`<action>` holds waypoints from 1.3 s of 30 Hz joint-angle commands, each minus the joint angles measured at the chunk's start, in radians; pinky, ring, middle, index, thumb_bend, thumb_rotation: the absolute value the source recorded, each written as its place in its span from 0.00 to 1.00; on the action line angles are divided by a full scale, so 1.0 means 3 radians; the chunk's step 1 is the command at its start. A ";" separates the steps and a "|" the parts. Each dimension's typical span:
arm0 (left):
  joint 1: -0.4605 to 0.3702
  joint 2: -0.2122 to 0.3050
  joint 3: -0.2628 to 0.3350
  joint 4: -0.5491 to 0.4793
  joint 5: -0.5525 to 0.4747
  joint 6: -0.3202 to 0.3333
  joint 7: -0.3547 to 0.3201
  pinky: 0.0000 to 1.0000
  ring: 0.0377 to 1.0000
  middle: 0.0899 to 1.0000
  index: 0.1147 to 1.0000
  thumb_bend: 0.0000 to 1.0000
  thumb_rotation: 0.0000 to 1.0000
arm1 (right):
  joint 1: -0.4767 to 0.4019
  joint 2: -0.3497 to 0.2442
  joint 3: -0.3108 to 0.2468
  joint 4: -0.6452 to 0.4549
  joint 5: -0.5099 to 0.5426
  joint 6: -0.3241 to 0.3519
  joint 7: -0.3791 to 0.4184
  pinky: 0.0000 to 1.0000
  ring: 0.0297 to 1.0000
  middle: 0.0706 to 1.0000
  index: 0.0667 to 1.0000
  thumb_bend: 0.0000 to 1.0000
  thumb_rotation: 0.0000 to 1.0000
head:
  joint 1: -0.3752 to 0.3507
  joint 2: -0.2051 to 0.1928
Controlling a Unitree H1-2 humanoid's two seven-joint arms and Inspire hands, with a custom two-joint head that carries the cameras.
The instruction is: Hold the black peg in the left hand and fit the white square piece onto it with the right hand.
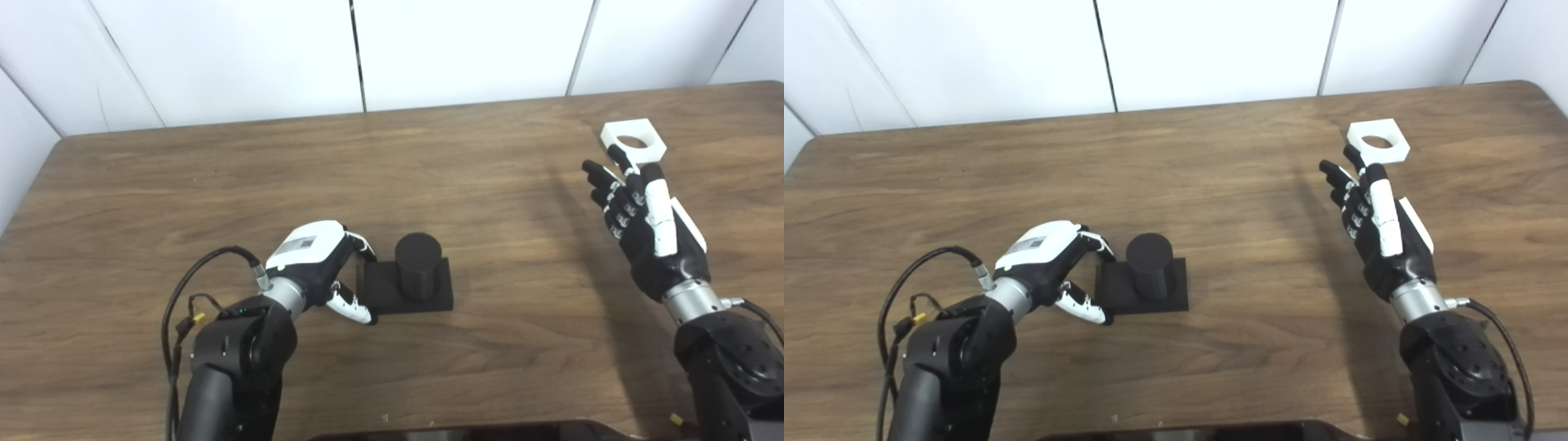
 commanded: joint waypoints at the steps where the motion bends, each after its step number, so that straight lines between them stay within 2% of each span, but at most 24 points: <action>1: 0.0026 0.0091 -0.0044 0.0100 0.0034 -0.0023 0.0026 1.00 1.00 0.85 0.42 0.52 0.05 | -0.0110 -0.0021 -0.0033 -0.0111 0.0057 -0.0039 0.0018 1.00 0.97 0.90 1.00 0.56 0.98 | -0.0017 -0.0009; 4: 0.0032 0.0147 -0.0085 0.0094 0.0031 -0.0031 0.0042 1.00 1.00 0.86 0.42 0.52 0.05 | -0.0162 -0.0072 -0.0050 -0.0131 0.0043 0.0009 0.0001 1.00 0.98 0.91 1.00 0.56 0.98 | -0.0092 -0.0055; 6: 0.0039 0.0176 -0.0105 0.0090 0.0026 -0.0037 0.0061 1.00 1.00 0.86 0.42 0.52 0.05 | -0.0213 -0.0131 -0.0061 -0.0156 -0.0044 0.0043 -0.0028 1.00 0.97 0.89 0.99 0.59 0.91 | -0.0117 -0.0072; 9: 0.0057 0.0204 -0.0107 0.0089 -0.0009 -0.0012 0.0080 1.00 1.00 0.87 0.42 0.52 0.05 | -0.0372 -0.0449 0.0031 -0.0143 -0.0460 0.0015 0.0035 1.00 0.97 0.90 0.98 0.61 0.83 | -0.0163 -0.0090; 10: 0.0059 0.0217 -0.0111 0.0089 -0.0016 -0.0006 0.0076 1.00 1.00 0.87 0.42 0.52 0.05 | -0.0464 -0.0635 0.0097 -0.0104 -0.0694 -0.0031 0.0070 1.00 0.98 0.92 0.98 0.62 0.79 | -0.0183 -0.0096; 11: 0.0059 0.0228 -0.0116 0.0090 -0.0021 -0.0001 0.0074 1.00 1.00 0.87 0.42 0.52 0.05 | -0.0522 -0.0750 0.0142 -0.0075 -0.0846 -0.0064 0.0091 1.00 0.98 0.94 0.97 0.66 0.73 | -0.0193 -0.0099; 13: 0.0062 0.0253 -0.0134 0.0098 -0.0015 -0.0012 0.0090 1.00 1.00 0.87 0.42 0.52 0.05 | -0.0714 -0.1060 0.0275 0.0026 -0.1220 -0.0097 0.0137 1.00 0.99 0.95 0.97 0.70 0.68 | -0.0200 -0.0100; 15: 0.0066 0.0267 -0.0152 0.0107 -0.0003 -0.0023 0.0116 1.00 1.00 0.86 0.42 0.52 0.05 | -0.0932 -0.1362 0.0424 0.0129 -0.1545 -0.0024 0.0235 1.00 1.00 0.98 0.96 0.80 0.56 | -0.0208 -0.0107; 17: 0.0071 0.0275 -0.0167 0.0115 0.0008 -0.0019 0.0138 1.00 1.00 0.86 0.42 0.52 0.05 | -0.1152 -0.1598 0.0562 0.0264 -0.1755 -0.0018 0.0362 1.00 1.00 0.99 0.95 0.86 0.48 | -0.0236 -0.0120; 19: 0.0077 0.0282 -0.0178 0.0119 0.0010 -0.0015 0.0166 1.00 1.00 0.86 0.42 0.52 0.05 | -0.1340 -0.1736 0.0654 0.0411 -0.1834 -0.0047 0.0475 1.00 1.00 1.00 0.94 0.90 0.42 | -0.0276 -0.0125; 23: 0.0104 0.0300 -0.0194 0.0104 0.0003 -0.0026 0.0221 1.00 0.99 0.85 0.42 0.52 0.05 | -0.1572 -0.1874 0.0752 0.0708 -0.1956 -0.0121 0.0616 0.97 1.00 0.98 0.94 0.91 0.39 | -0.0361 -0.0168; 27: 0.0137 0.0317 -0.0185 0.0070 -0.0039 -0.0002 0.0234 1.00 1.00 0.85 0.42 0.52 0.05 | -0.1728 -0.1924 0.0773 0.0982 -0.2031 -0.0168 0.0705 0.93 0.99 0.95 0.92 0.91 0.37 | -0.0484 -0.0230; 30: 0.0154 0.0345 -0.0172 0.0052 -0.0063 0.0010 0.0219 1.00 1.00 0.86 0.42 0.52 0.05 | -0.1807 -0.1950 0.0823 0.1102 -0.2123 -0.0143 0.0784 0.94 1.00 0.96 0.92 0.91 0.36 | -0.0632 -0.0307; 34: 0.0191 0.0414 -0.0148 0.0033 -0.0119 -0.0005 0.0227 1.00 1.00 0.86 0.42 0.52 0.05 | -0.1976 -0.1996 0.1033 0.1256 -0.2382 -0.0101 0.0934 0.98 1.00 0.95 0.90 0.96 0.28 | -0.0831 -0.0402; 39: 0.0208 0.0502 -0.0126 0.0014 -0.0220 -0.0012 0.0230 1.00 1.00 0.85 0.42 0.52 0.05 | -0.2322 -0.2068 0.1399 0.1614 -0.2773 -0.0147 0.1182 0.99 1.00 0.95 0.91 1.00 0.25 | -0.0997 -0.0467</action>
